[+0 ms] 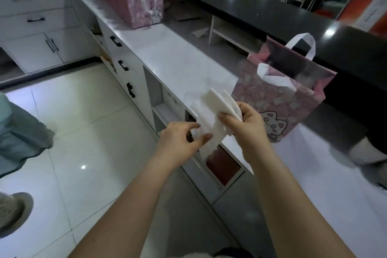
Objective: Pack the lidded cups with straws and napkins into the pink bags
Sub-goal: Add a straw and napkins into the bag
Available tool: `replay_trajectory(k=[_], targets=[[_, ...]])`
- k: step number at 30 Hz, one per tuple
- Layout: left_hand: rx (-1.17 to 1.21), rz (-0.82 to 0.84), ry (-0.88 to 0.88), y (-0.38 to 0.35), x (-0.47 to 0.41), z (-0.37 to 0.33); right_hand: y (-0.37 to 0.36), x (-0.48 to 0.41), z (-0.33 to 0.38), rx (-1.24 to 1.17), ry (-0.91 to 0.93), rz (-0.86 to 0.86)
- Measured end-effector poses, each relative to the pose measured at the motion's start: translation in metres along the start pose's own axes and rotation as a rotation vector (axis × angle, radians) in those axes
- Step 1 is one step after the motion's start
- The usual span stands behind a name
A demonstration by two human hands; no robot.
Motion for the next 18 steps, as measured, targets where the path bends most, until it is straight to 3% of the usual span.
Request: replay_trajectory(k=[4,9,14,18], targets=[[0.5,0.076,0.115,-0.004,-0.032,-0.022,-0.002,-0.025,0.012,-0.072,-0.019,0.015],[0.844,0.057,0.216,-0.014,-0.072,-0.043,0.011,-0.063,0.01,-0.056,-0.027,-0.005],[0.941,-0.116,0.206,-0.013,-0.1,-0.057,0.008,-0.099,0.006,-0.04,-0.031,0.026],[0.935,-0.139,0.156,0.009,-0.124,-0.062,-0.002,-0.128,0.012,-0.056,-0.084,0.123]])
Point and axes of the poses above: each hand's wrist, its own x-axis away from the middle knuckle, its own y-axis out of the back of the hand, z = x × y, the point moved 2 cm from there along -x, towards the middle knuckle, and after that the axes turned 13 degrees about x, right-handed, at the moved point
